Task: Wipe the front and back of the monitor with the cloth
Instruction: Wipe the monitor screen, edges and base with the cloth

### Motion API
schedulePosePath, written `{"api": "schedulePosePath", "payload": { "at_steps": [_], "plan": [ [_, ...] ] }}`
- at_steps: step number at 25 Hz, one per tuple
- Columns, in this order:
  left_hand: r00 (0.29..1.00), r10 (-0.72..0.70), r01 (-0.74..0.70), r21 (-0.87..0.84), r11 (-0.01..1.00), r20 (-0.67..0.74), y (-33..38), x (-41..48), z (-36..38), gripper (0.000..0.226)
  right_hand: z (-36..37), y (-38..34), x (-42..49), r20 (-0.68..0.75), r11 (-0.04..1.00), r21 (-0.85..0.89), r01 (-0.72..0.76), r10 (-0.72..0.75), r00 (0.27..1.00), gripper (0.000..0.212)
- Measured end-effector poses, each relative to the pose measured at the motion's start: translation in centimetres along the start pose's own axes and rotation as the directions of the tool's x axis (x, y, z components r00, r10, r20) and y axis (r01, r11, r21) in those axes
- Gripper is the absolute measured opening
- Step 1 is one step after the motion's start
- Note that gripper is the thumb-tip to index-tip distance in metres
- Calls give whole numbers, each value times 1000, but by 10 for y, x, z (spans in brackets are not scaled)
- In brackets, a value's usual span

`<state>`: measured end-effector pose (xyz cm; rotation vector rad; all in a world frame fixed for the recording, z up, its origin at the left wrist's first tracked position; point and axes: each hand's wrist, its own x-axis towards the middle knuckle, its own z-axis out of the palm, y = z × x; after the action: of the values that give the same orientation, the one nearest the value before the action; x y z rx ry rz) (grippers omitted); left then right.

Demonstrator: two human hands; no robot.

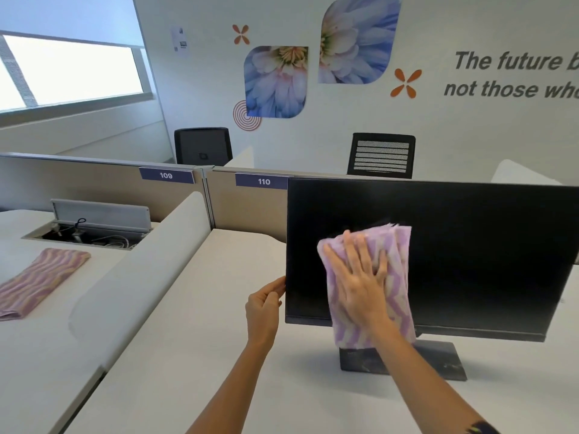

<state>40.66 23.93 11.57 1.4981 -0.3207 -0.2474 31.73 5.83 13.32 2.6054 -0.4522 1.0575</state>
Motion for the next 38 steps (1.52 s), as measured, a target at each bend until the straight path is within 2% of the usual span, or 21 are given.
{"api": "schedulePosePath", "payload": {
  "at_steps": [2, 4, 6, 9, 11, 16, 20, 23, 27, 30, 33, 38],
  "plan": [
    [1000, -2, 2, 6, 1000, -4, 1, 2, 1, 37, -11, 11, 30, -54, 993, 28, -111, 112, 992, 66],
    [1000, -21, 22, 3, 1000, -16, 1, 1, 3, 37, -20, 6, 56, -84, 984, 73, -164, 170, 982, 61],
    [999, -35, 35, 5, 999, -13, 2, -2, 2, 39, -21, -13, 65, -72, 987, 90, -133, 140, 988, 57],
    [999, -37, 37, -7, 999, 14, 1, -6, -1, 43, -11, -48, 48, -17, 996, 94, 5, -4, 1000, 57],
    [999, -36, 36, -2, 999, 20, -1, -7, -1, 41, 2, -62, 24, 31, 990, 97, 104, -108, 994, 63],
    [997, -70, 68, 58, 996, 35, -15, -10, -6, 35, 33, -63, -54, 125, 974, 55, 220, -226, 966, 83],
    [992, -127, 126, 53, 991, 23, -22, -14, -6, 35, 30, -33, -73, 162, 980, 45, 196, -200, 966, 89],
    [992, -127, 126, 60, 990, 10, -21, -14, -5, 36, 19, -19, -54, 114, 988, 76, 133, -141, 983, 81],
    [989, -149, 149, 41, 988, -1, -23, -14, -6, 40, 10, -37, -18, 70, 991, 127, 31, -40, 997, 72],
    [989, -149, 149, 11, 989, 9, -18, -17, -6, 41, 16, -59, -22, 99, 983, 160, 95, -112, 989, 68],
    [990, -140, 140, -24, 990, 16, -14, -18, -6, 43, 31, -74, -49, 145, 974, 165, 157, -182, 973, 78],
    [979, -205, 202, -97, 974, -15, -19, -25, -7, 36, 40, -83, -80, 173, 978, 150, 144, -169, 970, 83]
  ]
}}
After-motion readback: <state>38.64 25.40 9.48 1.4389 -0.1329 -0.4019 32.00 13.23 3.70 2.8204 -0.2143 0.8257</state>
